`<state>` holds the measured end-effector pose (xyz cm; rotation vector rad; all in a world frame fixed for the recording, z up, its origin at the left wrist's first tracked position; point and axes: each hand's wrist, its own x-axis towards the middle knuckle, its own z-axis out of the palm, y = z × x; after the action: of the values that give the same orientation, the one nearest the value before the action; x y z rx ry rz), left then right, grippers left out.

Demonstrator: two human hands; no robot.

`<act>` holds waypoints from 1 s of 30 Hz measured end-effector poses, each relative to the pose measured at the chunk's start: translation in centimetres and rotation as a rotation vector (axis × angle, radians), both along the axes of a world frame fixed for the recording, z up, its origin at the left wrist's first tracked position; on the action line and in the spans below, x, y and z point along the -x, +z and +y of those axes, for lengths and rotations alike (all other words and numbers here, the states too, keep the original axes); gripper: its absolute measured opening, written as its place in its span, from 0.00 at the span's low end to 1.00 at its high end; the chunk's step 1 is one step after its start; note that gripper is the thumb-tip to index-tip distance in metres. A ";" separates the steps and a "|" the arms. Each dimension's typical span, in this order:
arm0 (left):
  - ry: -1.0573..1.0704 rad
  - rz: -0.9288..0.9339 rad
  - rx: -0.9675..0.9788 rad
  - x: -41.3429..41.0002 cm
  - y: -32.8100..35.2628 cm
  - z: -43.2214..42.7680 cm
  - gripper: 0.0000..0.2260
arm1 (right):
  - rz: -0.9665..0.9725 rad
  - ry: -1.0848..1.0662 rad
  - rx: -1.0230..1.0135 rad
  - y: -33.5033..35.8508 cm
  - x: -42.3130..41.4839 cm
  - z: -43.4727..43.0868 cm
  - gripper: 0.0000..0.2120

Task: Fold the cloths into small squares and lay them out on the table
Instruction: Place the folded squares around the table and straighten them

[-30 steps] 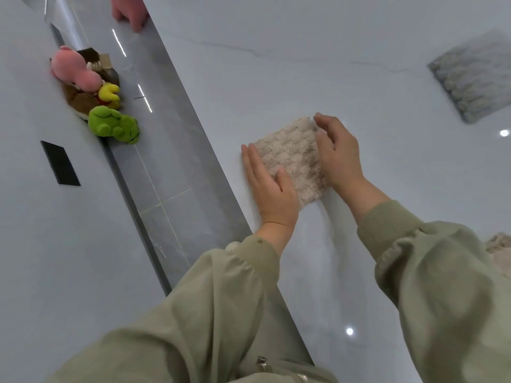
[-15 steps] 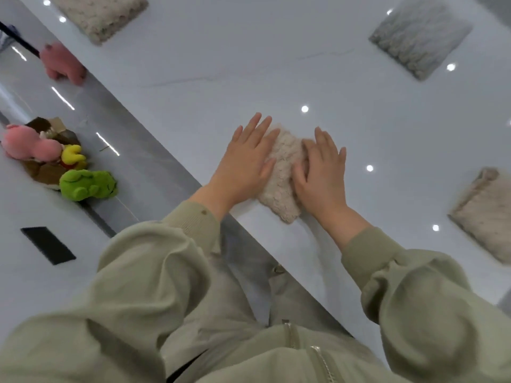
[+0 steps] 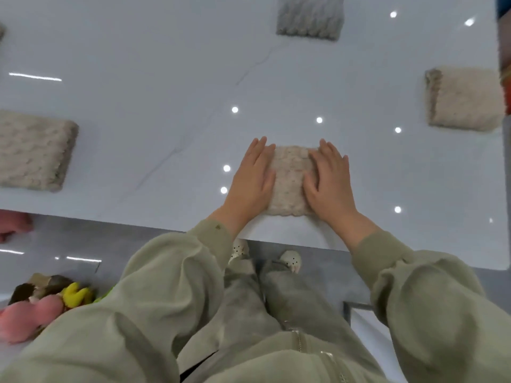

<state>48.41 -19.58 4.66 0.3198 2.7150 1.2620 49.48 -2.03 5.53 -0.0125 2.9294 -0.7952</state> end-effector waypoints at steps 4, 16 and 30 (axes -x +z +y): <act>0.281 -0.201 -0.315 -1.5 0.3 0.0 0.21 | -0.082 -0.381 0.428 0.1 -1.6 0.1 0.23; 0.305 -0.231 -0.358 0.1 0.0 2.7 0.23 | -0.075 -0.580 0.590 0.5 -1.0 -2.2 0.26; 0.270 -0.247 -0.369 -0.8 0.0 1.6 0.23 | -0.053 -0.640 0.614 0.5 -1.8 -1.9 0.22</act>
<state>49.17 -18.02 4.71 -0.1680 2.3661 1.7466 51.32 -3.93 6.06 0.9033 2.5043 -1.7042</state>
